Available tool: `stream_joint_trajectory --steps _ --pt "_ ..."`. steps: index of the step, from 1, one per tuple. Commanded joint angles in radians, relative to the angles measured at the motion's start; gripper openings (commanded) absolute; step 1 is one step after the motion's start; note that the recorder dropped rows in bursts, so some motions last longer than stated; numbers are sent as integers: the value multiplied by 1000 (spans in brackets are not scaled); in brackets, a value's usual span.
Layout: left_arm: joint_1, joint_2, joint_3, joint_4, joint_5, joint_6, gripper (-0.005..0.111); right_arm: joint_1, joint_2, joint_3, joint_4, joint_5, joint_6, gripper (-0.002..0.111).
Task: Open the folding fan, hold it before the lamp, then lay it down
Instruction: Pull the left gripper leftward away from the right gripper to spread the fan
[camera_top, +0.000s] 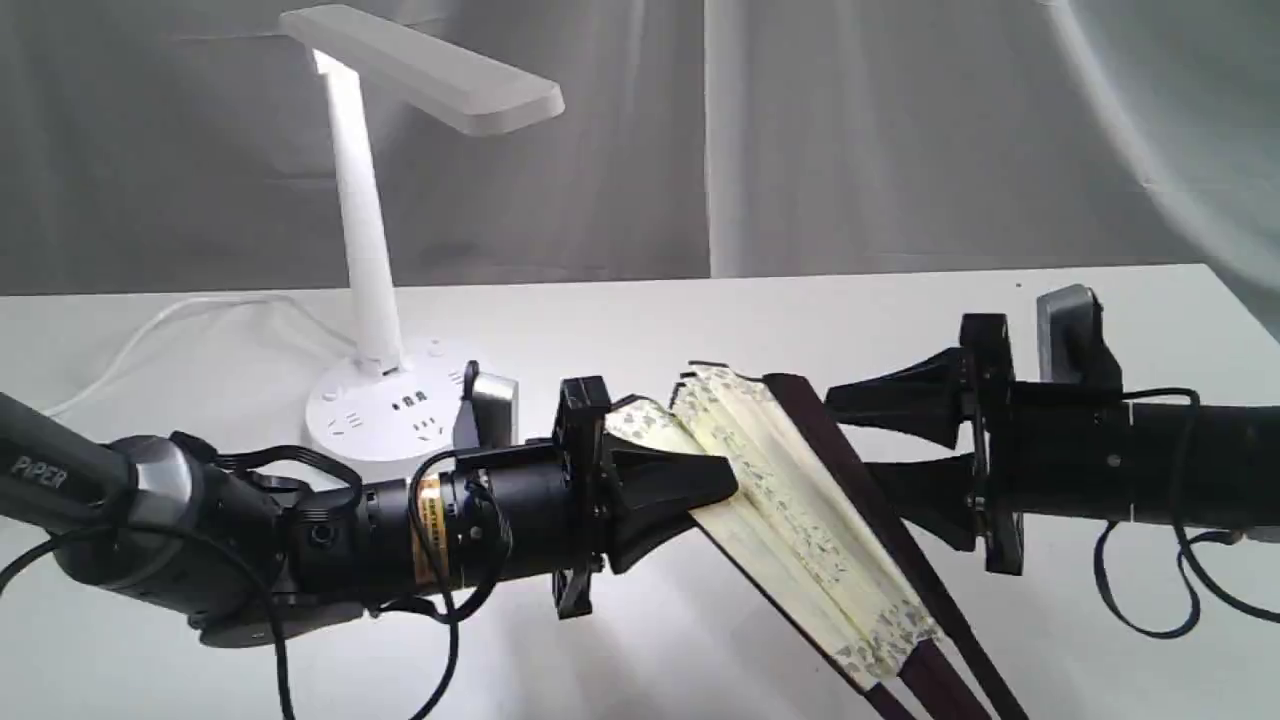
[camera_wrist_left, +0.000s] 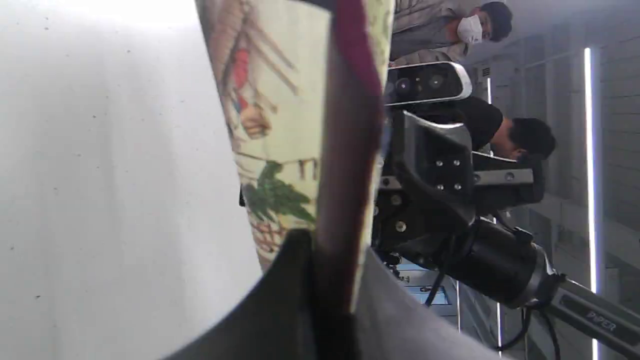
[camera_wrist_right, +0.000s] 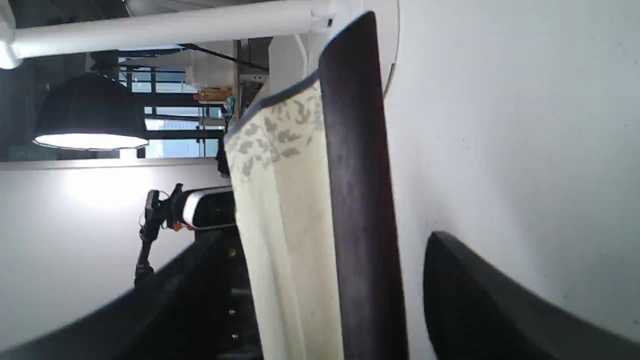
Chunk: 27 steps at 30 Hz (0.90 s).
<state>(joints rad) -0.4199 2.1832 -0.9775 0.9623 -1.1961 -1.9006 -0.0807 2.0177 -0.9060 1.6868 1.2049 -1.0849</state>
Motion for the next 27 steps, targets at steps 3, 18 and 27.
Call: stream_joint_trajectory --steps 3,18,27 --pt "-4 -14 -5 16 -25 -1 0 14 0 -4 -32 16 -6 50" --pt "-4 -14 -5 -47 -25 1 0 14 0 -4 -38 16 -13 11" --pt "-4 -23 -5 -49 -25 48 0 9 0 -4 46 16 -14 0"
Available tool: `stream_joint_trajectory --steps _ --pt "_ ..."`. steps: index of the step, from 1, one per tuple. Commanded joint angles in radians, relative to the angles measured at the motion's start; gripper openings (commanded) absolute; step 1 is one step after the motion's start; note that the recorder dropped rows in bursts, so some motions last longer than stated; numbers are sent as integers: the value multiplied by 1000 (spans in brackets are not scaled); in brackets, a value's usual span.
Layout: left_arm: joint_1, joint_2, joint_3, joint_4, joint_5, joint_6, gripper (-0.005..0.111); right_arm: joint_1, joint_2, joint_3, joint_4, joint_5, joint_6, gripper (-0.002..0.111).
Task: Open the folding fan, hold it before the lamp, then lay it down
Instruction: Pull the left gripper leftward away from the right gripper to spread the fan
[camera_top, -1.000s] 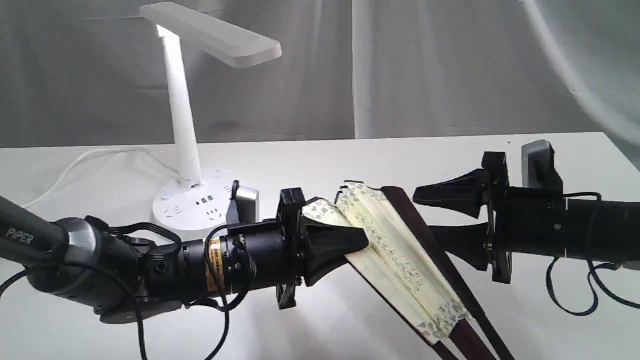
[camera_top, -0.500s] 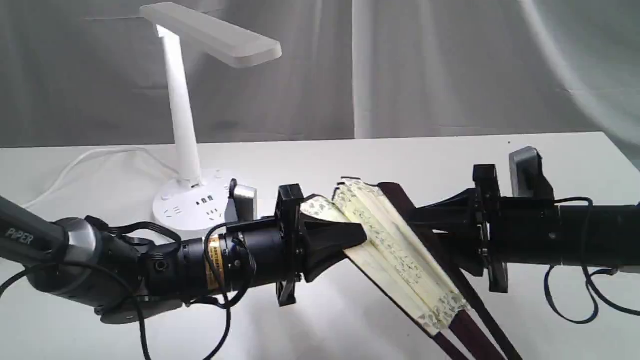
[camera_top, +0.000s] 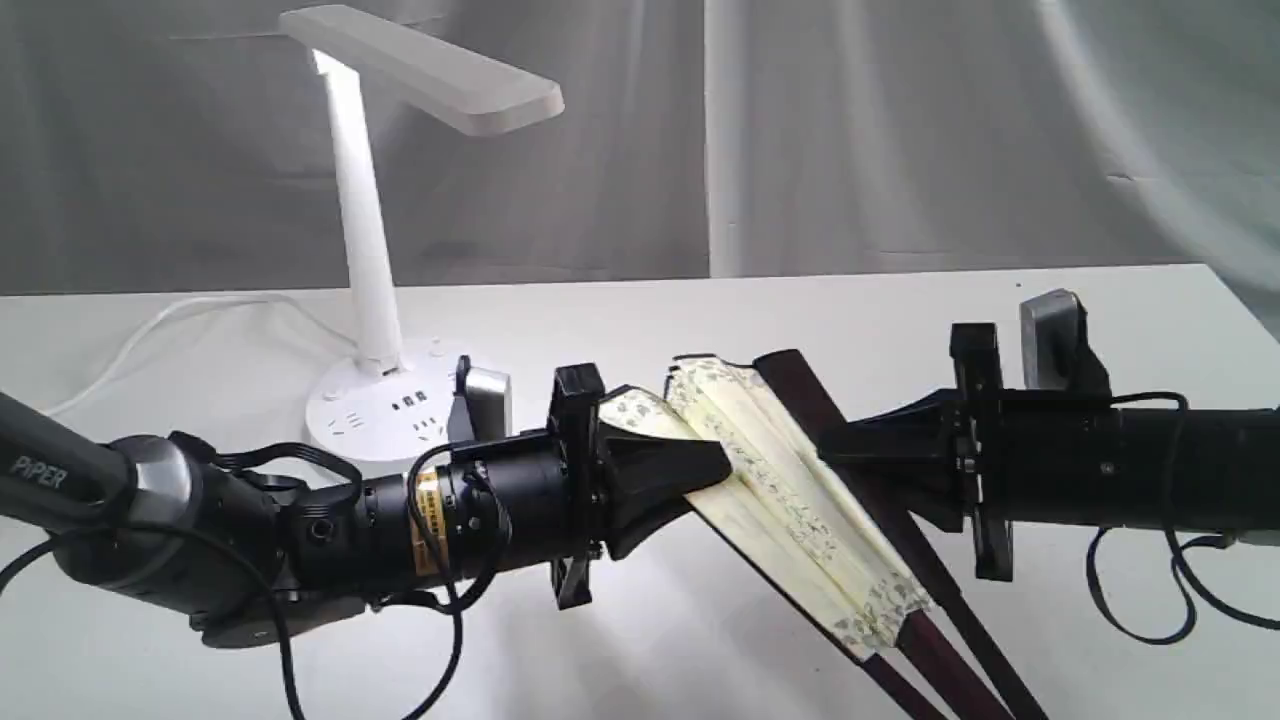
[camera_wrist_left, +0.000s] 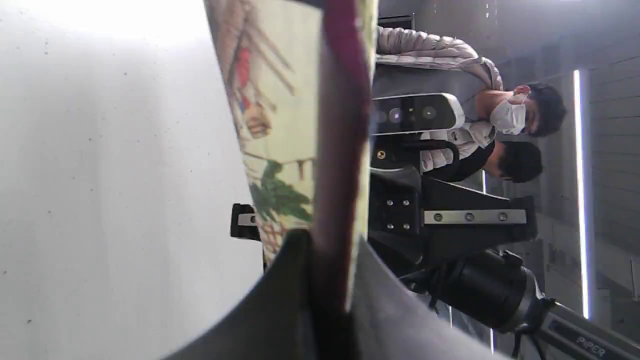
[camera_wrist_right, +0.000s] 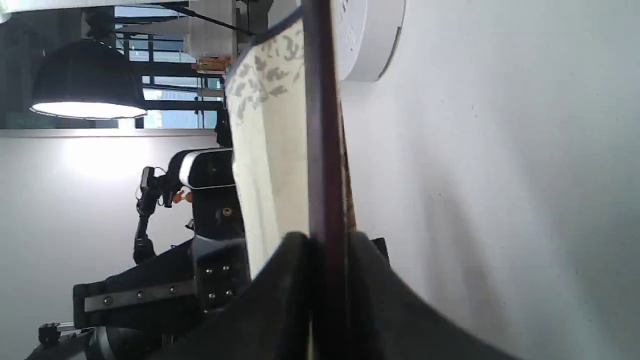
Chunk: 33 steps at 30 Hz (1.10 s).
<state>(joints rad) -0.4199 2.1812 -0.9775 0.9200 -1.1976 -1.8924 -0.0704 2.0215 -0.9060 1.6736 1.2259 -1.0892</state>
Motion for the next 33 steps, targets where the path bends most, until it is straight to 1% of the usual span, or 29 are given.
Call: stream_joint_trajectory --steps 1,6,16,22,28,33 --pt "-4 -25 -5 -10 -23 45 0 -1 -4 -4 71 -5 -9 0" --pt "-2 -63 -5 -69 -23 55 0 -1 -4 -4 71 -5 -9 0" --pt "0 -76 -5 -100 -23 55 0 -1 -4 -4 71 -5 17 0" --pt "0 -76 -3 -141 -23 55 0 -1 -6 -67 71 -5 65 0" --pt "0 -76 -3 -226 -23 58 0 -1 -6 -133 71 -5 102 0" --pt "0 -76 14 -315 -23 68 0 -1 -6 -138 71 -5 130 0"
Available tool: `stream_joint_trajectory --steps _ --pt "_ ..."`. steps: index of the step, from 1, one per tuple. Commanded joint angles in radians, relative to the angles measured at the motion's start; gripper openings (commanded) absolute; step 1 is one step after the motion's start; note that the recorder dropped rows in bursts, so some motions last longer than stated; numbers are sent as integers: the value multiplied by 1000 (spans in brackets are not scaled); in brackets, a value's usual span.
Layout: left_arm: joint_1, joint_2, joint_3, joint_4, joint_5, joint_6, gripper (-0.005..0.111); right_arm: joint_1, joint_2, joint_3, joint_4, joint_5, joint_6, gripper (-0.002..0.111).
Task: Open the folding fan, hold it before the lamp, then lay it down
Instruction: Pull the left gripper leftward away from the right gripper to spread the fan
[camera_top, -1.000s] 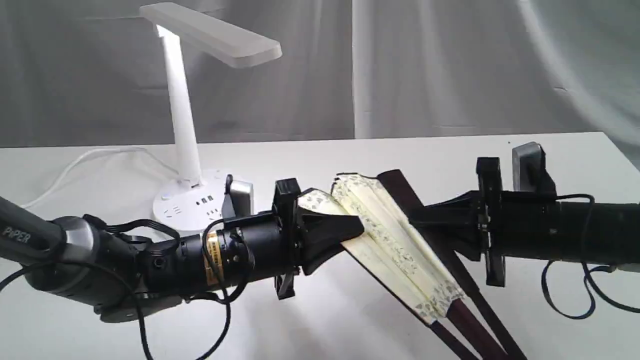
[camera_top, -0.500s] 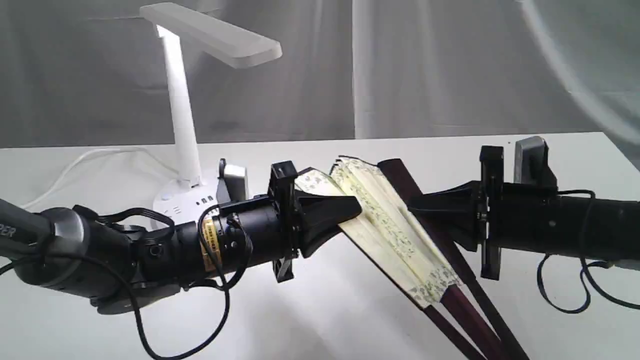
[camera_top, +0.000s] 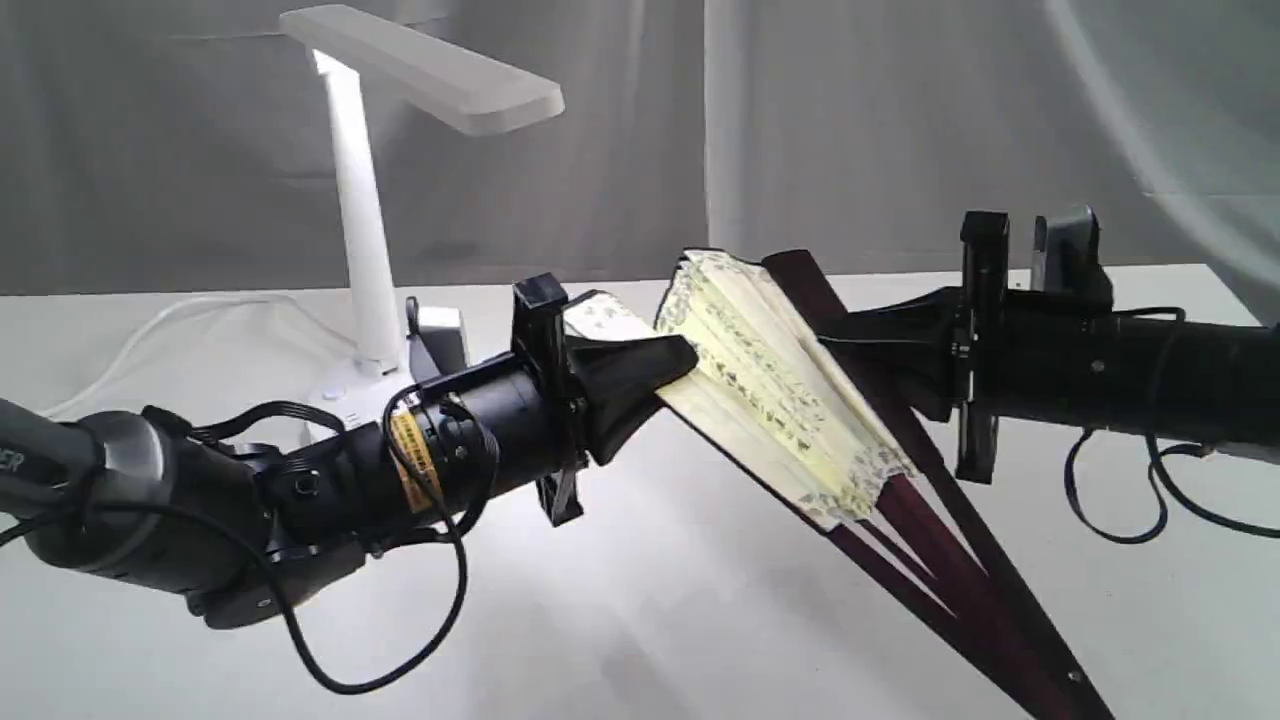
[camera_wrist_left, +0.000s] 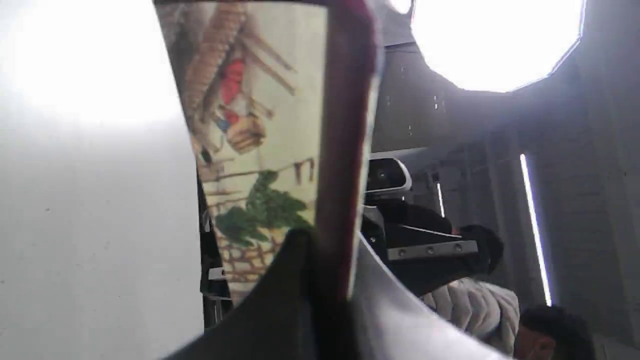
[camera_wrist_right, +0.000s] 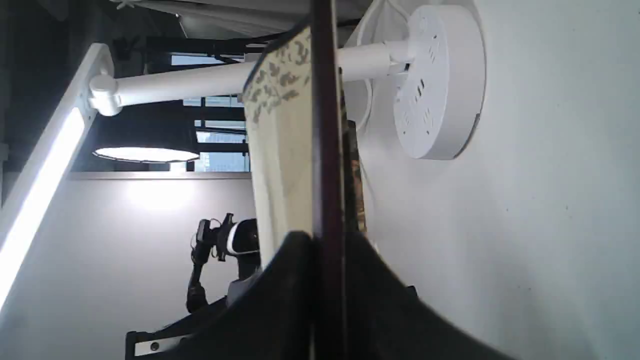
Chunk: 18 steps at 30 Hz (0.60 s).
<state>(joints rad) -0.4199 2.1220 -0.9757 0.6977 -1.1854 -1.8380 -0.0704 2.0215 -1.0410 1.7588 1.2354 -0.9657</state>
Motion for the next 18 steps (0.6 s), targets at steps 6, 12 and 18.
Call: stream_joint_trajectory --steps 6,12,18 --pt "0 -17 89 -214 -36 41 0 -1 -6 -3 -14 -58 13 0" --pt "0 -17 132 -268 -36 43 0 -3 -6 -3 -14 -83 13 0" --pt "0 -31 163 -274 -36 45 0 -52 -6 -3 -14 -73 13 0"
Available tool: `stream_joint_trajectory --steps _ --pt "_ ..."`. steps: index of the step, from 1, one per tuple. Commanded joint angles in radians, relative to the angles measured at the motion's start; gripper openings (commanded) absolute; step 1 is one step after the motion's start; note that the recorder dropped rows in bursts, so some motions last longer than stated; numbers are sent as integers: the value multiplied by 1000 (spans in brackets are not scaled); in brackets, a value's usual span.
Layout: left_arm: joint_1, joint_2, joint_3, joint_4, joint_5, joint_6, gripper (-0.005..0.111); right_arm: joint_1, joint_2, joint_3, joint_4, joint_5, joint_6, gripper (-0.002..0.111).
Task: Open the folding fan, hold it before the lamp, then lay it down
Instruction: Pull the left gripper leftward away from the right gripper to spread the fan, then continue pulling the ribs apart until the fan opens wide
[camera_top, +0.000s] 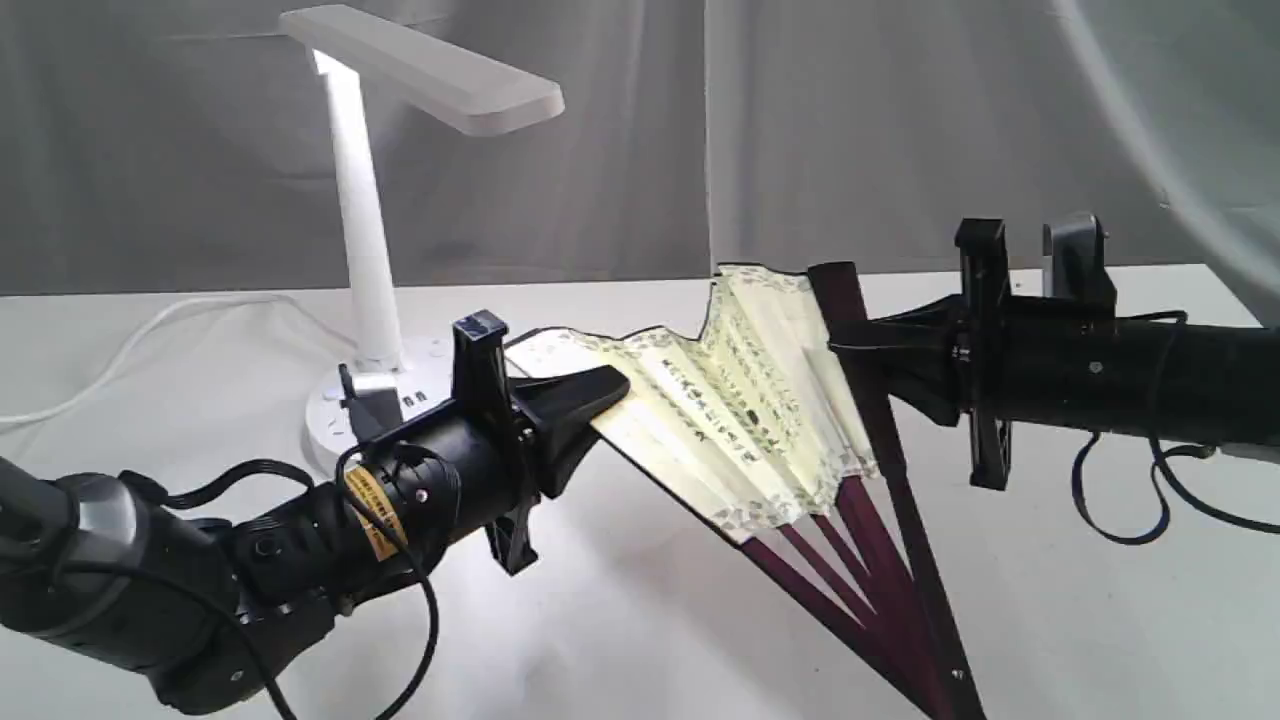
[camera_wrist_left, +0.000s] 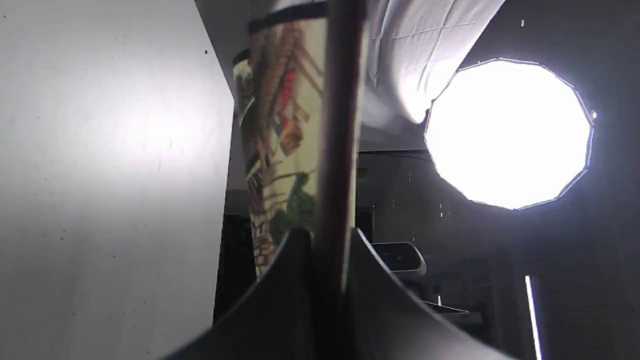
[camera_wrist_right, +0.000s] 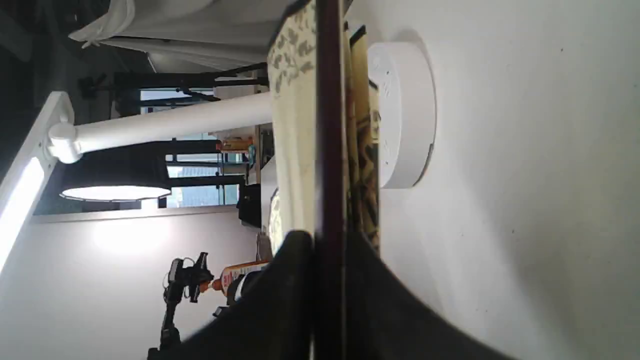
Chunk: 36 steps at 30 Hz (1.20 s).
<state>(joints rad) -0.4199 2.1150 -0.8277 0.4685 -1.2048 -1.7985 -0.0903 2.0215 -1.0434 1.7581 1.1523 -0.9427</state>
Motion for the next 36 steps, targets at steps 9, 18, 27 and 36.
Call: stream_joint_trajectory --steps 9,18,27,36 --pt "0 -153 123 -181 -16 135 0 -120 -6 0 -14 67 3 0" --pt "-4 -260 251 -342 -16 214 0 -122 -6 0 -14 69 10 0" --pt "-4 -365 377 -490 -16 264 0 -162 -6 0 -14 69 32 0" --pt "-4 -452 417 -545 -16 320 0 -219 -6 0 -14 69 32 0"
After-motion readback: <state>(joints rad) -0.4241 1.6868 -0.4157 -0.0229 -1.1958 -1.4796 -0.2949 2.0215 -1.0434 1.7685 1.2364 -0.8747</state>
